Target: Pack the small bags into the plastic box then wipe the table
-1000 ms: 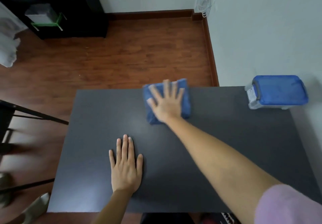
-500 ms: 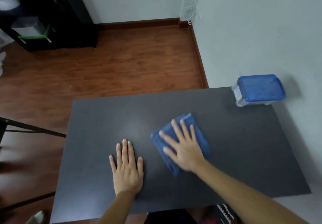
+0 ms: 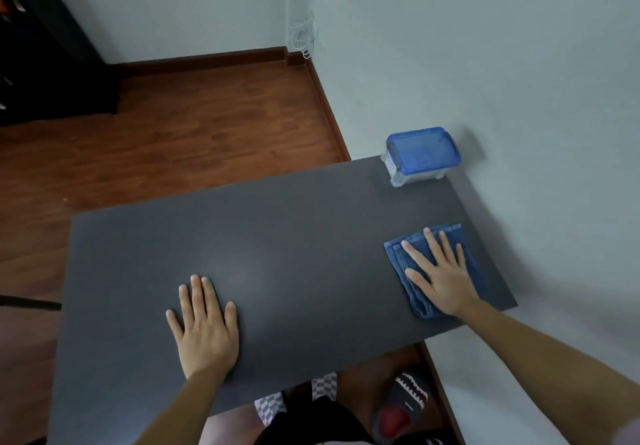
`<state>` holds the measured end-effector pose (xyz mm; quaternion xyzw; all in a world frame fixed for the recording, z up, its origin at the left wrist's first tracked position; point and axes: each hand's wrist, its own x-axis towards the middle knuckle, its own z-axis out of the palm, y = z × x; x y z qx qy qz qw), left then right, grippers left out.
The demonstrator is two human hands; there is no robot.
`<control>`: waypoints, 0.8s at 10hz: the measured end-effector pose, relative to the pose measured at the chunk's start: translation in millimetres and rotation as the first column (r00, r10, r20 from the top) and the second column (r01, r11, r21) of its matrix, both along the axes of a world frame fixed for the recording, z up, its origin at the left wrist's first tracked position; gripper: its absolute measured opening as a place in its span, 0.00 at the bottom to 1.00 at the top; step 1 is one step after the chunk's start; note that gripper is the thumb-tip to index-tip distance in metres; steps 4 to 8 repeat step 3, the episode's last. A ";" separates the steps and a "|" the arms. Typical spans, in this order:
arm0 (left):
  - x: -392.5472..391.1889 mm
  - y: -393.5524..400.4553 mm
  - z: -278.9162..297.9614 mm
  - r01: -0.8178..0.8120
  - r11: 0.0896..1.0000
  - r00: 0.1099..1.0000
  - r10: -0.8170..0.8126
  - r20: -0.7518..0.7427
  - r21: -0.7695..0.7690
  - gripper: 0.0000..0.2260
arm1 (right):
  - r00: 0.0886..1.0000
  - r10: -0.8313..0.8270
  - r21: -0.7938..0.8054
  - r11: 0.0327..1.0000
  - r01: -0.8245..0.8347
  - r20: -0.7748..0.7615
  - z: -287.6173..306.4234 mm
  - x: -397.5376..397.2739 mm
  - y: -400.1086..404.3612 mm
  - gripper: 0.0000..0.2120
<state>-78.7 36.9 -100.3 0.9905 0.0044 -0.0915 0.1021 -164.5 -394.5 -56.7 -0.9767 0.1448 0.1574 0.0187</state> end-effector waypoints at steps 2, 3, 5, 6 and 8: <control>-0.1 -1.8 4.2 0.003 1.000 1.000 -0.003 0.016 0.003 0.31 | 0.998 0.052 -0.014 0.999 -0.053 -0.032 3.9 2.1 -5.7 0.35; 0.0 -2.9 6.3 -0.003 1.000 1.000 0.003 0.014 -0.015 0.31 | 1.000 -0.008 -0.055 0.998 0.009 0.011 12.8 13.0 14.4 0.30; 0.0 -2.9 6.3 -0.003 1.000 1.000 0.003 0.014 -0.015 0.31 | 1.000 -0.008 -0.055 0.998 0.009 0.011 12.8 13.0 14.4 0.30; 0.0 -2.9 6.3 -0.003 1.000 1.000 0.003 0.014 -0.015 0.31 | 1.000 -0.008 -0.055 0.998 0.009 0.011 12.8 13.0 14.4 0.30; 0.0 -2.9 6.3 -0.003 1.000 1.000 0.003 0.014 -0.015 0.31 | 1.000 -0.008 -0.055 0.998 0.009 0.011 12.8 13.0 14.4 0.30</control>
